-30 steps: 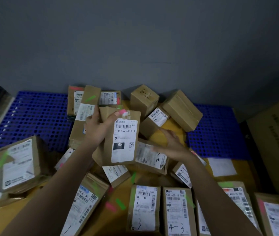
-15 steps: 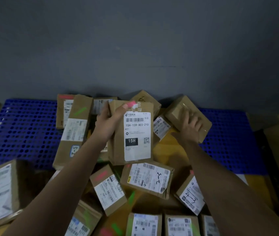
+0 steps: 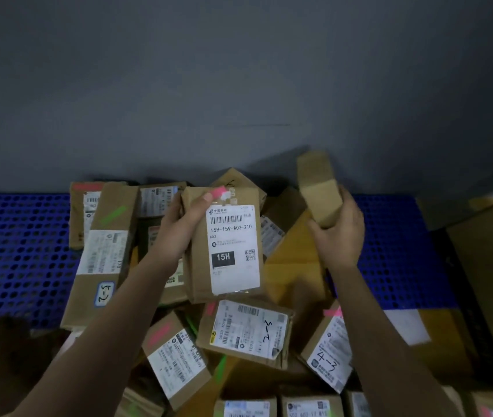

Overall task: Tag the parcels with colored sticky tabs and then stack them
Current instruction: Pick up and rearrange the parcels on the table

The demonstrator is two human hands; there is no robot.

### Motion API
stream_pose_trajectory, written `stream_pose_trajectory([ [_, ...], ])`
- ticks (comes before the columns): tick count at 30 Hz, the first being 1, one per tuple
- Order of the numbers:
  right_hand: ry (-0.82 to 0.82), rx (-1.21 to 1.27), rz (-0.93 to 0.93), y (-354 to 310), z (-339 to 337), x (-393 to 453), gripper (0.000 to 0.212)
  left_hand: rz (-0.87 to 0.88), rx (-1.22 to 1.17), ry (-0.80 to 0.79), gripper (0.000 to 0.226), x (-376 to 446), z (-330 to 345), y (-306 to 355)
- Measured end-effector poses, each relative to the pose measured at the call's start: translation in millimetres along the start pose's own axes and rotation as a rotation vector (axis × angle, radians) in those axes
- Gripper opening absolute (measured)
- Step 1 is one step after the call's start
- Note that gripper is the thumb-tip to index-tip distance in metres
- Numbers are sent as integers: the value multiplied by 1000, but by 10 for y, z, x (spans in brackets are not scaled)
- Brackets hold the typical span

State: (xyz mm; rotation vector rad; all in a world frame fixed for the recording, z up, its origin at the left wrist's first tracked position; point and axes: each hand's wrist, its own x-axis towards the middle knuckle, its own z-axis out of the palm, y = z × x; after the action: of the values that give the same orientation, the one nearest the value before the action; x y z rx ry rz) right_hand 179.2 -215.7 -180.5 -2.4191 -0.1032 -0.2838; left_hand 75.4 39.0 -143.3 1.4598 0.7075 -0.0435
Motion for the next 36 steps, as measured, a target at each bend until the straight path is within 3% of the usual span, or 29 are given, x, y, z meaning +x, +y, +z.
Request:
stream_pose_trajectory([
  [3, -97, 614, 387, -249, -345, -119, 67, 18, -14, -20, 59, -64, 28, 66],
  [7, -277, 885, 522, -312, -583, -241, 41, 33, -43, -27, 58, -180, -21, 125],
  [12, -381, 930, 488, -400, -685, -422, 42, 70, -54, 25, 61, -414, -199, 169],
  [18, -337, 931, 510, -644, -645, -529, 56, 90, -117, 122, 92, -693, -493, 275],
  [21, -381, 890, 497, -806, -557, -527, 62, 112, -115, 201, 67, -792, -619, 360],
  [25, -384, 878, 502, -956, -471, -519, 60, 75, 51, 272, 67, -735, -776, 420],
  [29, -390, 869, 529, -971, -420, -542, 59, 29, 249, 228, 51, -570, -770, 412],
  [33, -391, 867, 564, -880, -399, -582, 66, 49, 523, 195, 77, -341, -689, 267],
  [36, -394, 853, 610, -793, -382, -611, 68, 94, 893, 264, 45, -259, -625, 121],
])
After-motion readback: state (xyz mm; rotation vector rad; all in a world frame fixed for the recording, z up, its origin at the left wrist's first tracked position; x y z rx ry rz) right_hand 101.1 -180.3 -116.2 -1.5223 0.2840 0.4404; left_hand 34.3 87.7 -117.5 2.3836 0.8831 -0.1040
